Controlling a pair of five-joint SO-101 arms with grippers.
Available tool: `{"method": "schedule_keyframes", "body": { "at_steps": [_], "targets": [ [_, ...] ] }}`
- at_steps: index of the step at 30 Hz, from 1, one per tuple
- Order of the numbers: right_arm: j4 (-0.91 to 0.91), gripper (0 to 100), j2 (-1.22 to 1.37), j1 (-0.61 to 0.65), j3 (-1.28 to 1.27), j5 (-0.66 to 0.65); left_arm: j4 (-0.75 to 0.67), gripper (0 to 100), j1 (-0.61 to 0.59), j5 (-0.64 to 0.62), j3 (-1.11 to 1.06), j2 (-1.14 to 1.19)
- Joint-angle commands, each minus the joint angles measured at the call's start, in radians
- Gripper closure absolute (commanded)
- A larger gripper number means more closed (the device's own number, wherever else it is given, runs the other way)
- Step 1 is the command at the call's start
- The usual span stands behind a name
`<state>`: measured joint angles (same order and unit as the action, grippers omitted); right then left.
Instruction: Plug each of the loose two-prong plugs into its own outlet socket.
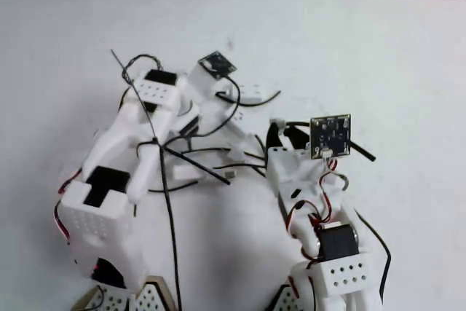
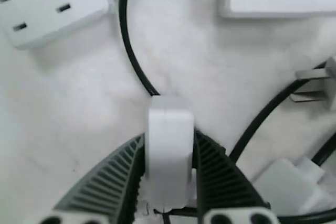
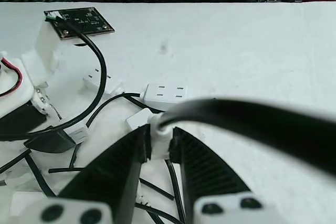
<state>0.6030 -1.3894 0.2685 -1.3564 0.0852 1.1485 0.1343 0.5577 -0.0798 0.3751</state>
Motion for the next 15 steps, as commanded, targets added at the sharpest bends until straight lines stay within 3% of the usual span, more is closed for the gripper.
{"method": "schedule_keyframes", "body": {
  "at_steps": [1,15],
  "targets": [
    [-0.015,98.1,0.004,-0.004,0.006,0.002,-0.035,86,-0.012,-0.014,0.002,0.016],
    [-0.019,98.1,0.004,-0.004,-0.002,0.000,-0.044,77,-0.113,-0.052,0.040,-0.030]
  ]
}}
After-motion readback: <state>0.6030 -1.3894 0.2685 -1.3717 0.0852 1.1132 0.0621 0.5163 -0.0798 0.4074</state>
